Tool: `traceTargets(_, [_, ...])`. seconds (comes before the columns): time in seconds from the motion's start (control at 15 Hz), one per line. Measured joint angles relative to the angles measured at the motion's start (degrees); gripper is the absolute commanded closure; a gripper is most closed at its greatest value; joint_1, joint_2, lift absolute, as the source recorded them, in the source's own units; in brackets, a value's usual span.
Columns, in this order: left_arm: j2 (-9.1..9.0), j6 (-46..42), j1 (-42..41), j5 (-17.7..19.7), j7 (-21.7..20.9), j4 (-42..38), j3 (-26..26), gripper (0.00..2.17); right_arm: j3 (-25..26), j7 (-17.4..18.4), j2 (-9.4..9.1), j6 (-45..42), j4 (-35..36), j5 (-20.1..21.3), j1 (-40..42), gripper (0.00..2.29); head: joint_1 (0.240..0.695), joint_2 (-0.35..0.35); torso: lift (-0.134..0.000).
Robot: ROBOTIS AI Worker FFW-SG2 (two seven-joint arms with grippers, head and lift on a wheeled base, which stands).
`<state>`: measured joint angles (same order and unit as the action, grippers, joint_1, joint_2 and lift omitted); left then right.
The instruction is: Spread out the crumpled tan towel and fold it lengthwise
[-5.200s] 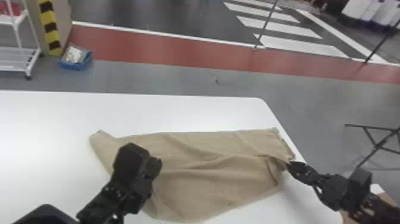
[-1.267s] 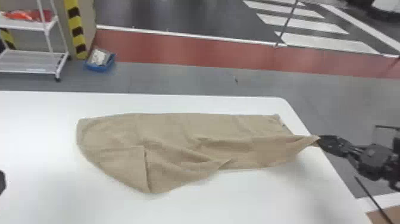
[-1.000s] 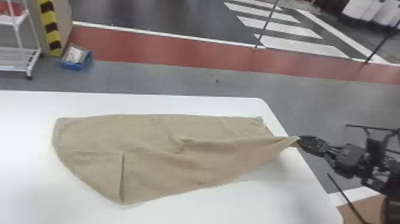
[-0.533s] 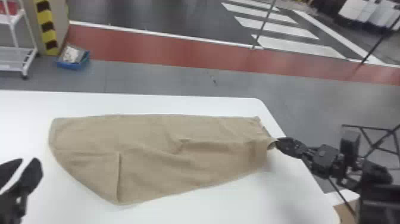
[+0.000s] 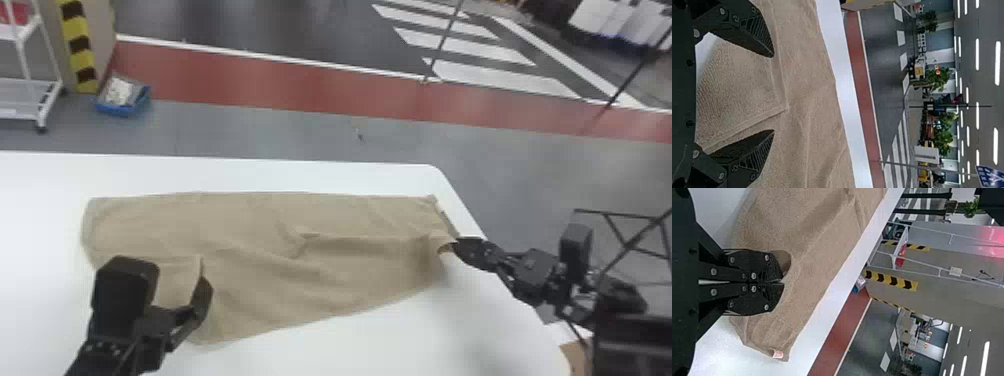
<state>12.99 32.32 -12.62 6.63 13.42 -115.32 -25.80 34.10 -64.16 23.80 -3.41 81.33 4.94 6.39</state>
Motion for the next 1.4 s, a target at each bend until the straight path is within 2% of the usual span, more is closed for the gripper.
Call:
traceTargets(0.13, [-1.10,-0.02,2.79,1.23,-0.54,2.76,-0.57,0.35,-0.03,0.00,-0.06,-0.43,-0.73,0.23,0.09,1.68,0.695,-0.350,-0.124])
traceTargets(0.27, [-2.07,-0.03,5.70,2.44,-1.38,5.31,-0.89,0.48,-0.07,0.05,-0.07,-1.20,-1.72,0.46,0.19,1.68,0.695,-0.350,-0.124])
traceTargets(0.53, [-3.08,-0.02,10.04,3.84,-1.77,10.68,-2.21,0.48,-0.08,0.26,0.16,-2.95,-4.13,1.20,-0.33,1.68,0.695,-0.350,-0.124])
traceTargets(1.0, [-2.46,3.18,10.79,3.03,-2.45,12.07,-1.28,0.48,-1.03,0.67,0.11,-3.11,-5.44,1.70,-2.26,1.68,0.695,-0.350,-0.124])
traceTargets(1.07, [-2.44,4.67,10.88,2.87,-2.94,12.06,-1.16,0.50,-1.25,0.83,0.05,-3.13,-5.50,1.73,-2.40,1.68,0.695,-0.350,-0.124])
traceTargets(1.13, [-2.41,5.54,10.93,2.76,-3.13,12.06,-1.09,0.61,-1.44,0.88,0.03,-3.13,-5.56,1.76,-2.55,1.68,0.695,-0.350,-0.124])
traceTargets(1.4, [-2.35,5.94,10.64,2.71,-2.94,11.37,-0.81,0.61,-1.80,0.88,0.02,-3.10,-5.74,1.91,-2.89,1.68,0.695,-0.350,-0.124])
